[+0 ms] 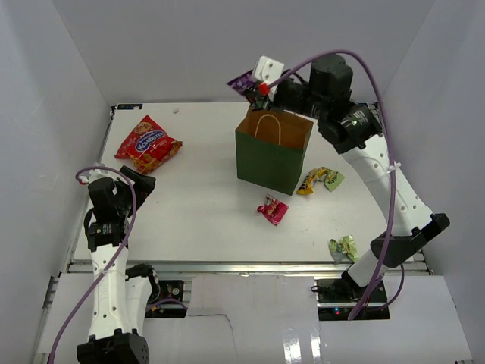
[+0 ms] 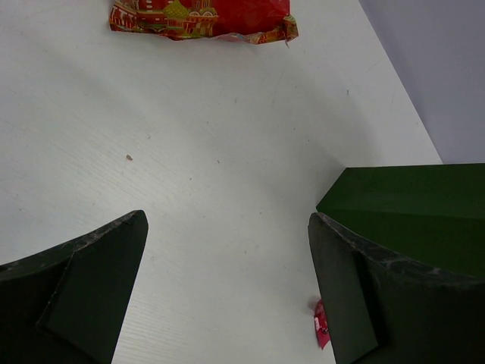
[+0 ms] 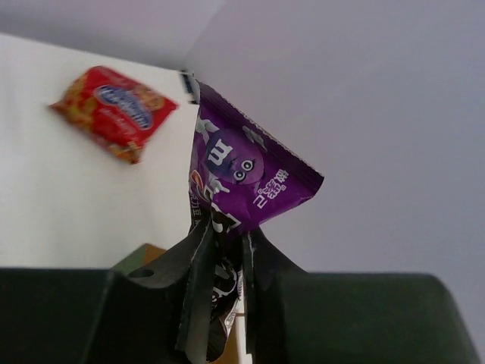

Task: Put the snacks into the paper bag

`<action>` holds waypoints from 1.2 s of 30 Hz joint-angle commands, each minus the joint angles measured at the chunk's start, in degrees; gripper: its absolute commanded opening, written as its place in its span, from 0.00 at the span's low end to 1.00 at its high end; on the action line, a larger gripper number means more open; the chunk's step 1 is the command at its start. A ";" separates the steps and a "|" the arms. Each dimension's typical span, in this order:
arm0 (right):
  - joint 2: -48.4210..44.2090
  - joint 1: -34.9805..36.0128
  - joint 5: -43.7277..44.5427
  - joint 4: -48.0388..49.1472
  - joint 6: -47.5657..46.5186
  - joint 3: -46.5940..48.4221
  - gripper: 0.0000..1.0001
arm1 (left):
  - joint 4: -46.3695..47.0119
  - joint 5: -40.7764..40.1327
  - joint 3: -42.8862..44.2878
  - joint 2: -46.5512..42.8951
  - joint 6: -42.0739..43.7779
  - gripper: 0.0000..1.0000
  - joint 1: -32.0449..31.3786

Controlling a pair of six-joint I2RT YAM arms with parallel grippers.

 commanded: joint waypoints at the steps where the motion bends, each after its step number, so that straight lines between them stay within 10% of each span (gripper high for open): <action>1: 1.74 -3.45 5.46 7.54 5.98 4.98 0.14 | 0.31 -0.34 1.07 0.15 1.09 0.98 0.34; 15: 1.48 -14.18 1.17 7.12 13.55 -9.77 0.21 | 2.07 -0.08 1.51 3.40 2.41 0.98 0.34; 21: -0.63 -15.06 -1.56 5.00 13.89 -16.19 0.38 | 3.47 -0.34 2.56 6.03 3.73 0.98 0.34; 27: -0.99 -16.99 -2.00 3.34 16.62 -14.79 0.68 | 6.20 -0.43 6.07 12.79 7.41 0.98 0.34; 36: -0.55 -30.42 -8.93 2.10 26.11 -6.44 0.68 | 8.93 2.38 20.38 32.03 8.56 0.98 1.66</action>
